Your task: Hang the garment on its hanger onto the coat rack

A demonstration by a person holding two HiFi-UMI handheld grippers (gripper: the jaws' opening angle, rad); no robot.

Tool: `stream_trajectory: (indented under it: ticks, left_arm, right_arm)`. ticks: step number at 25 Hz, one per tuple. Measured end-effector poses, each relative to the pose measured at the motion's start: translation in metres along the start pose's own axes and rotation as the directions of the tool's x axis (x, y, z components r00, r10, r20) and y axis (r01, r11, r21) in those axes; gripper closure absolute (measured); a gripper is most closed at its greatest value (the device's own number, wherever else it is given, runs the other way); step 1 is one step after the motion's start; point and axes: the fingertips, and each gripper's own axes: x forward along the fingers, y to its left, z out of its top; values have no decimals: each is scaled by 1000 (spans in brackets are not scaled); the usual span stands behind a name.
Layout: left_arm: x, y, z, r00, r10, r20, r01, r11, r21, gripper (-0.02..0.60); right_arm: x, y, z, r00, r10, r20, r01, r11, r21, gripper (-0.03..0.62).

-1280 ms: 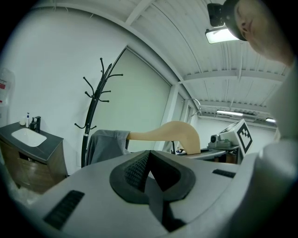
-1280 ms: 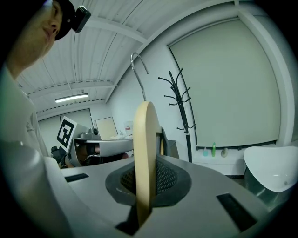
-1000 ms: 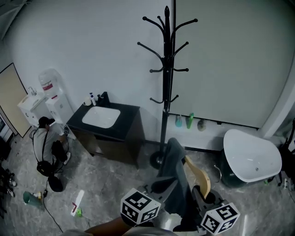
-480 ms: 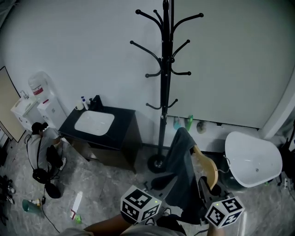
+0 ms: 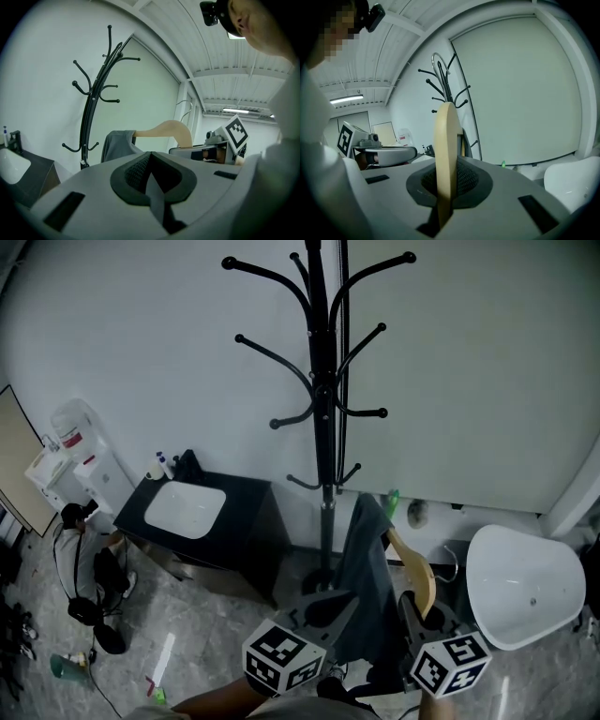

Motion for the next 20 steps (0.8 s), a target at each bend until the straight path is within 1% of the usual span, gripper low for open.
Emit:
stream_trajectory:
  ticks: [3,6,8,12,16,20]
  left_arm:
    - [33,18,10,1000,29,6,-29,1000,-3,576]
    - [55,38,19,998,60,15,-60,998,-3,577]
    - [62,51,21,997,75,11,-75,997,-6,577]
    - [73,74,31,996,90,9,-90,996,-9,576]
    - [85,92,38,998,67,7,-67,998,-4,576]
    - [94,115,45,1000,12,-6,-12,1000,11,576]
  right_arm:
    - [29,-25,13,1000,20,-5,-20,1000,-17,577]
    - [59,-42,24,999,31,-13,-32,999,-35,577]
    - [78,-49,28,1000,18,-16,-19,999,-37,577]
    - [104,-66,35,999,-41,-18,41,999,-10,577]
    - [129,-80,43,994,-111,-12,111,994,6,577]
    - [160,-82,53,984,-177,-15,177,984,7,577]
